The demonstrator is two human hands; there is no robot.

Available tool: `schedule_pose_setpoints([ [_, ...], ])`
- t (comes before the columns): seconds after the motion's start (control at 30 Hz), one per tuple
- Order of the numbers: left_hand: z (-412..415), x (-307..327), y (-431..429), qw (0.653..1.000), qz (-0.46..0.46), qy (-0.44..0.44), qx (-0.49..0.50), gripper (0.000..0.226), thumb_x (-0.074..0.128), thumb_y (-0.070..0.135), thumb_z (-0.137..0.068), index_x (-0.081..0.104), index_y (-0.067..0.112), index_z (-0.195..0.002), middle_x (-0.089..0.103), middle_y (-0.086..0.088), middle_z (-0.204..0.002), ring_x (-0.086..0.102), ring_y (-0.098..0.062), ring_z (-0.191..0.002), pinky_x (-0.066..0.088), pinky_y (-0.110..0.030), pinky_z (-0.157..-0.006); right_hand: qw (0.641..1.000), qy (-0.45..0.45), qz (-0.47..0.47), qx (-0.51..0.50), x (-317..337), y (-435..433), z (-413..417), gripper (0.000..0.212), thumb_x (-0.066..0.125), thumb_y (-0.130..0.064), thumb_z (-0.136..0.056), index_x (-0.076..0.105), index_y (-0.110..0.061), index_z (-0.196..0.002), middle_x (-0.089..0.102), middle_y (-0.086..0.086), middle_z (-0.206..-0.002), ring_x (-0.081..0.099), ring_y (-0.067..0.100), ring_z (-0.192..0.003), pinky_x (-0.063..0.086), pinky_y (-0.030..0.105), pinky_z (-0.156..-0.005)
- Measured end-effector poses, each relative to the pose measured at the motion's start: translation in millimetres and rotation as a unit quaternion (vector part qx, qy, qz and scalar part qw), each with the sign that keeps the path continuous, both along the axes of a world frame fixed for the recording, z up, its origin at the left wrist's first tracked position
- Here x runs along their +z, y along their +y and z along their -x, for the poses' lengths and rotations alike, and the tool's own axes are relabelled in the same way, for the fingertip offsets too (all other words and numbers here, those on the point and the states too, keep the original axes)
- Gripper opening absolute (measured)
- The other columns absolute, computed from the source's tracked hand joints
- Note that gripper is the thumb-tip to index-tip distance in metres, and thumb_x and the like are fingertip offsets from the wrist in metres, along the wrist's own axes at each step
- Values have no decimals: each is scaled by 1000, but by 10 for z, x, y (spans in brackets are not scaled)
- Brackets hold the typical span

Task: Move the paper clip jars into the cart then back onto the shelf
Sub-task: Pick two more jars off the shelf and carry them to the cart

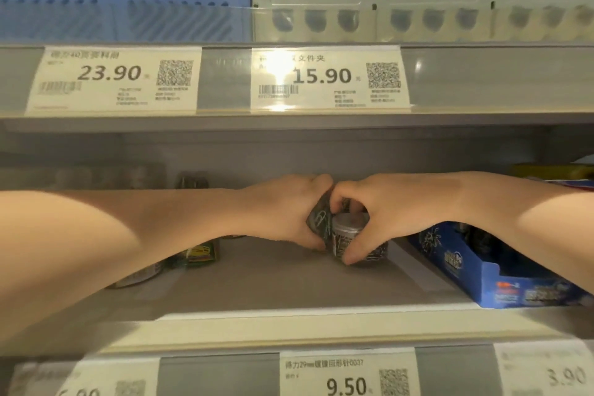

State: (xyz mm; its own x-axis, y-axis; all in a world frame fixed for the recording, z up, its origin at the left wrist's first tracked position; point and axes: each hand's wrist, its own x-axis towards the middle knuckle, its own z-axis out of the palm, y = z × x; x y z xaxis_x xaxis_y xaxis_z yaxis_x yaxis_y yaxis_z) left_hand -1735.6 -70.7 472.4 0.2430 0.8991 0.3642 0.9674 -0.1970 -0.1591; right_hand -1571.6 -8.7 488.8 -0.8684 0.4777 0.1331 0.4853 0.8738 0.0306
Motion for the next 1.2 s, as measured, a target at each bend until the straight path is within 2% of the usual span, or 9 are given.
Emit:
schedule_pose_setpoints([
  [0.1, -20, 75, -199, 998, -18, -50, 20, 51, 77, 41, -68, 40, 26, -101, 47, 15, -87, 48, -4, -75, 37, -11, -60, 1000, 28, 0, 6, 51, -96, -87, 59, 73, -60, -65, 44, -40, -113, 53, -18, -99, 51, -1, -84, 43, 21, -72],
  [0.23, -108, 153, -487, 993, -21, -109, 33, 48, 75, 46, -68, 52, 27, -106, 59, 13, -98, 56, -3, -87, 49, -31, -78, 998, 58, 10, 12, 119, -253, -233, 54, 69, -64, -67, 44, -44, -110, 52, -23, -99, 50, -3, -87, 42, 25, -74],
  [0.33, -248, 175, -731, 990, -25, -128, 59, 43, 71, 47, -72, 54, 33, -110, 57, 18, -107, 55, 1, -92, 44, -22, -79, 997, 73, 13, 21, 130, -392, -353, 50, 67, -63, -69, 45, -42, -109, 52, -25, -98, 50, -4, -88, 38, 22, -73],
  [0.47, -445, 177, -1040, 975, -46, -203, 82, 37, 75, 45, -69, 56, 42, -101, 62, 22, -101, 57, 8, -89, 45, -15, -80, 992, 47, 106, -54, 136, -626, -567, 65, 62, -74, -66, 52, -38, -119, 48, -21, -117, 48, 10, -119, 35, 31, -101],
  [0.53, -547, 167, -1181, 972, -50, -210, 96, 43, 74, 50, -68, 52, 43, -104, 63, 24, -95, 57, 10, -84, 40, -7, -72, 995, 56, 63, -55, 131, -722, -660, 55, 61, -72, -68, 61, -32, -105, 56, -14, -103, 56, 10, -98, 42, 27, -84],
  [0.6, -640, 140, -1319, 971, -72, -201, 104, 47, 74, 50, -69, 51, 37, -109, 61, 22, -91, 56, 5, -83, 38, -2, -66, 994, 106, 14, 2, 117, -861, -719, 39, 66, -64, -68, 56, -34, -91, 60, -12, -87, 55, 5, -75, 44, 23, -65],
  [0.73, -847, 68, -1630, 973, -98, -188, 87, 54, 75, 46, -69, 54, 28, -115, 56, 16, -104, 52, -1, -97, 34, -1, -74, 987, 152, 23, 53, 40, -1162, -922, 52, 72, -56, -64, 51, -36, -107, 57, -12, -99, 55, 4, -85, 50, 28, -78],
  [1.0, -1274, -149, -2555, 975, -78, -208, 26, 53, 76, 49, -66, 55, 31, -111, 58, 14, -107, 53, -1, -97, 42, -13, -82, 984, 175, 10, 24, -204, -2210, -1472, 49, 74, -51, -67, 49, -36, -106, 56, -11, -95, 54, 2, -78, 45, 22, -68],
  [1.2, -1716, -376, -3409, 976, -25, -215, -17, 55, 75, 48, -67, 55, 29, -115, 54, 17, -107, 51, -2, -99, 40, -14, -81, 985, 165, 47, -29, -492, -3182, -1978, 51, 72, -59, -64, 42, -48, -103, 52, -11, -109, 51, -3, -81, 44, 21, -68],
])
